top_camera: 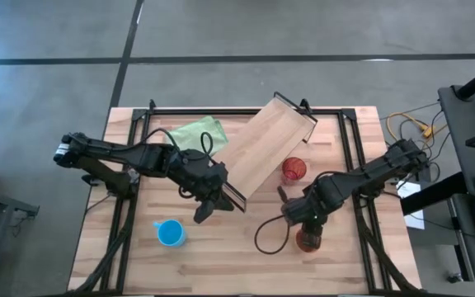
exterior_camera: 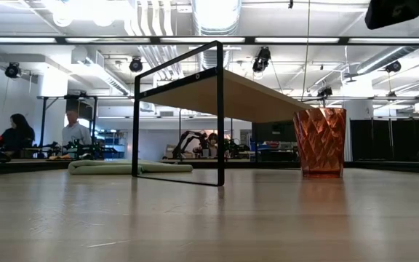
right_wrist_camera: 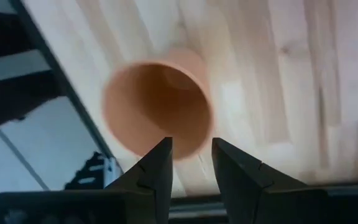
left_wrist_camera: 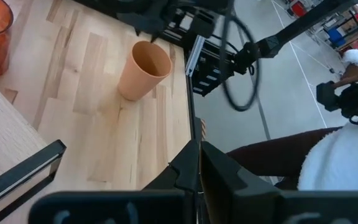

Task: Stack small to large cups/mugs on shelf
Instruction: Put the brown cup on the shelf

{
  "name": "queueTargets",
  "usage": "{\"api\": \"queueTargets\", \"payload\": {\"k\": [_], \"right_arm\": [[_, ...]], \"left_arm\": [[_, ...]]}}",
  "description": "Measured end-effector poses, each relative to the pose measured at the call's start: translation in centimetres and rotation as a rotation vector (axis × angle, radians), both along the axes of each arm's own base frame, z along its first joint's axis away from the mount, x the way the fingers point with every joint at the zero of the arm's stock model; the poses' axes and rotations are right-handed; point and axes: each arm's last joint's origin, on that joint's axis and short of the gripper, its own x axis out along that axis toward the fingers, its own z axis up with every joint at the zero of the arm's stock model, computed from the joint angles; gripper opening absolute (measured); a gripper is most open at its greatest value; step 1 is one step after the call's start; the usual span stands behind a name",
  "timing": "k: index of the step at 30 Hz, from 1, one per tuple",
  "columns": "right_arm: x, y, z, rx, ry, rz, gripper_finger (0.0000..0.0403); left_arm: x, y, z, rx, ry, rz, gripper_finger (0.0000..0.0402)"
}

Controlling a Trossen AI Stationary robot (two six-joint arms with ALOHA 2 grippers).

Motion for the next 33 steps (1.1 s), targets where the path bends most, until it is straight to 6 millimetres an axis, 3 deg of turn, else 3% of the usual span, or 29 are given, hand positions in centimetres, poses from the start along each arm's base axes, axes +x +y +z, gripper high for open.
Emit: {"api": "queueTargets", "payload": {"k": [10, 22, 33], "right_arm": [[0.1, 0.1, -0.6, -0.049, -0.032, 0.001, 0.01], [-0.7, 0.7, -3.8, -0.072, 0.02, -0.018, 0.0099], [-0.7, 0.8, -3.9, -0.071, 0.01, -0.024, 0.0092]], "left_arm": [[0.6, 0.2, 0.2, 0.074, -0.079, 0.052, 0.0], [0.8, 0.1, 0.9, 0.081, -0.159, 0.041, 0.0], [0.9, 0.1, 1.1, 0.072, -0.172, 0.045, 0.0]]}}
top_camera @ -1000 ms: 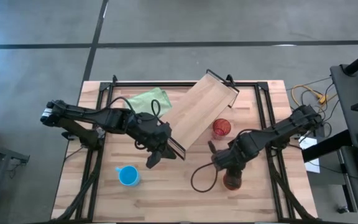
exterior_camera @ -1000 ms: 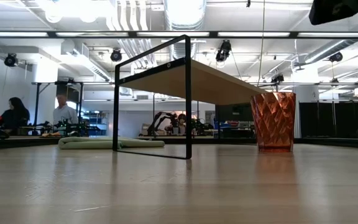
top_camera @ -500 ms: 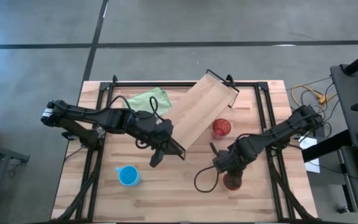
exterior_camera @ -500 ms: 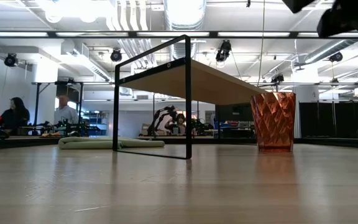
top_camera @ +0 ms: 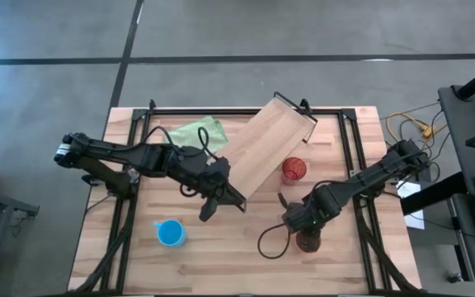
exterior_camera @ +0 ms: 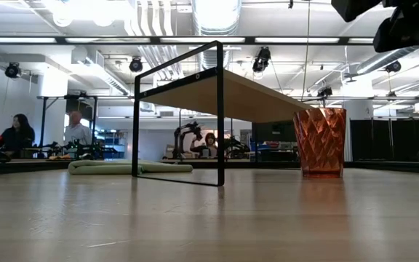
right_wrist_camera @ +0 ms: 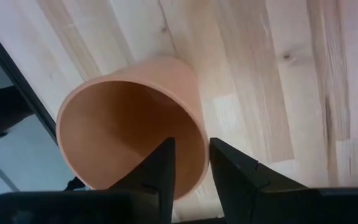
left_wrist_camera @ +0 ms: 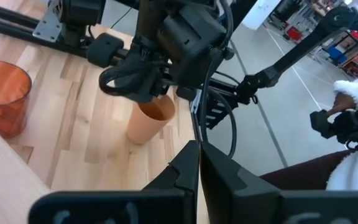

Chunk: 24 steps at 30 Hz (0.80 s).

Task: Stack small to large cups/mugs on shelf
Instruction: Put the brown cup on the shelf

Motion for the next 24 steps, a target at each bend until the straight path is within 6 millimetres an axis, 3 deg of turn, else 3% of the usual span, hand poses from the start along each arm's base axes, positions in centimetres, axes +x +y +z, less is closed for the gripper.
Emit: {"api": "queueTargets", "payload": {"k": [15, 24], "right_arm": [[-0.1, -0.2, -0.4, -0.051, -0.015, 0.002, 0.0085], [-0.7, -0.5, -1.9, -0.077, 0.035, 0.005, 0.0067]], "left_arm": [[0.1, 0.0, 0.4, -0.008, -0.041, 0.0, 0.0], [0.1, 0.0, 0.4, -0.008, -0.041, 0.0, 0.0]]}}
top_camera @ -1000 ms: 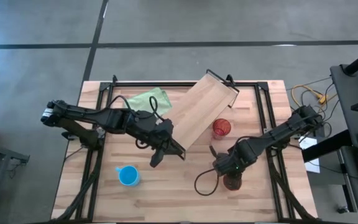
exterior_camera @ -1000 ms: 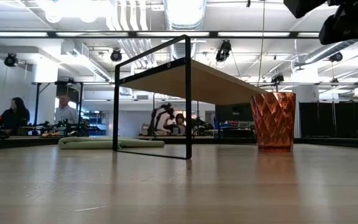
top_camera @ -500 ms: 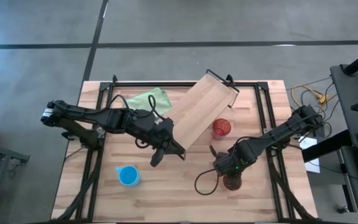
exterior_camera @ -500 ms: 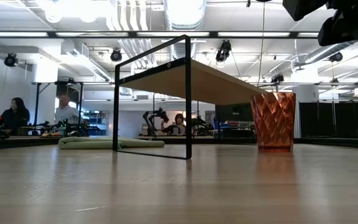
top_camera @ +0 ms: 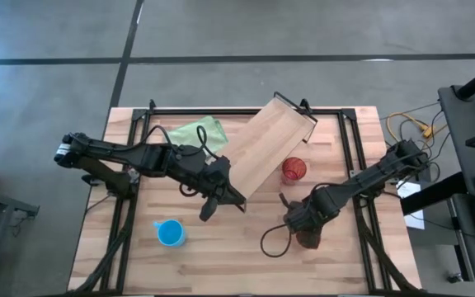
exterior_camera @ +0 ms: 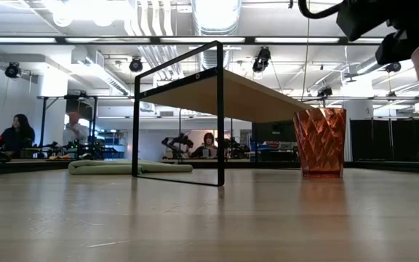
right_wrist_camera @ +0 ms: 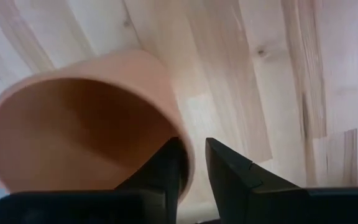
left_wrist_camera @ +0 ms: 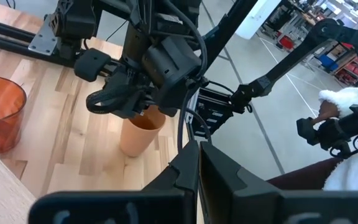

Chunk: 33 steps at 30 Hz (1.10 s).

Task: Stack small to large cups/mugs on shelf
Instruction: Put the brown cup on the shelf

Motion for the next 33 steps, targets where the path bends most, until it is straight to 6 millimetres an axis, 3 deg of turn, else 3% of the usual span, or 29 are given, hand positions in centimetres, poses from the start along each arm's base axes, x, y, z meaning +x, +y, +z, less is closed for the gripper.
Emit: {"api": "queueTargets", "payload": {"k": [6, 9, 14, 17, 21, 26, 33], "right_arm": [[0.2, 0.1, 1.0, 0.019, -0.033, -0.003, 0.0017], [0.5, 0.3, 2.2, 0.032, -0.058, 0.002, 0.0011], [0.2, 0.1, 5.7, 0.018, -0.041, 0.05, 0.001], [-0.6, -0.6, 8.3, -0.082, -0.01, 0.064, 0.001], [-0.7, -1.2, 11.4, -0.109, -0.197, 0.103, 0.0009], [-1.4, -3.7, 14.8, -0.216, -0.339, 0.045, 0.0009], [-3.7, -9.1, 18.4, -0.409, -0.513, -0.109, 0.0009]], "left_arm": [[0.0, 0.0, 0.0, 0.0, 0.0, 0.0, 0.0], [0.0, 0.0, 0.0, 0.0, 0.0, 0.0, 0.0], [0.0, 0.0, 0.0, 0.0, 0.0, 0.0, 0.0], [0.0, 0.0, 0.0, 0.0, 0.0, 0.0, 0.0], [0.0, 0.0, 0.0, 0.0, 0.0, 0.0, 0.0], [0.0, 0.0, 0.3, -0.005, -0.025, -0.001, 0.0], [0.1, 0.0, 0.5, -0.01, -0.051, -0.001, 0.0]]}}
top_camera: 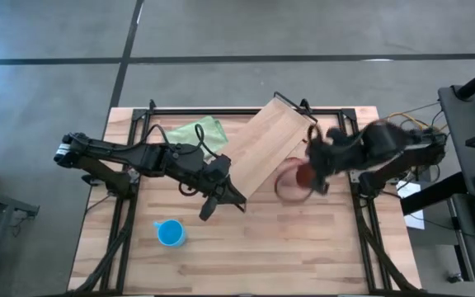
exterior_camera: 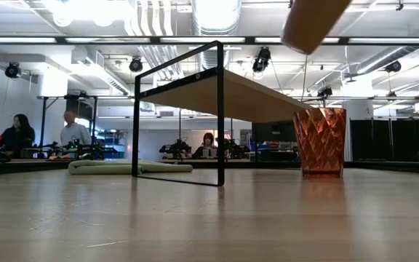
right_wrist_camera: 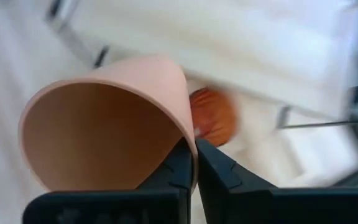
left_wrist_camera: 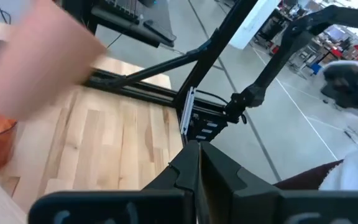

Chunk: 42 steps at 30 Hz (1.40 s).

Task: Stack small to large cups/mugs on shelf
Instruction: Put the brown cup on the shelf

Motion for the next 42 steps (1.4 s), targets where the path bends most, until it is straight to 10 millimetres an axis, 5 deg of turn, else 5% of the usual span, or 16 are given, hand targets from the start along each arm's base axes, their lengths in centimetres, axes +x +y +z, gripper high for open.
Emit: {"api": "queueTargets", "payload": {"k": [8, 13, 20, 24, 35, 42], "right_arm": [[-2.5, -6.3, 2.3, -0.146, -0.056, -0.191, 0.0009], [-2.5, -9.5, 2.4, -0.087, -0.007, -0.212, 0.0009], [-1.0, -14.0, 1.7, 0.043, 0.046, -0.189, 0.0009], [0.0, -16.2, 1.2, 0.101, 0.053, -0.192, 0.0009], [3.3, -19.2, -0.9, 0.167, 0.124, -0.168, 0.0009], [3.3, -20.1, -1.4, 0.176, 0.136, -0.196, 0.0009]], "left_arm": [[0.0, 0.1, -0.1, 0.004, 0.004, 0.006, 0.0], [0.2, 1.1, -0.1, 0.129, -0.024, 0.186, 0.0], [0.5, 4.7, 0.0, 0.404, -0.034, 0.477, 0.0], [0.7, 7.8, -0.1, 0.386, -0.011, 0.556, 0.0], [2.0, 14.0, -0.9, 0.26, -0.069, 0.475, 0.0], [6.5, 15.9, -5.6, 0.214, -0.015, 0.441, 0.0]]}}
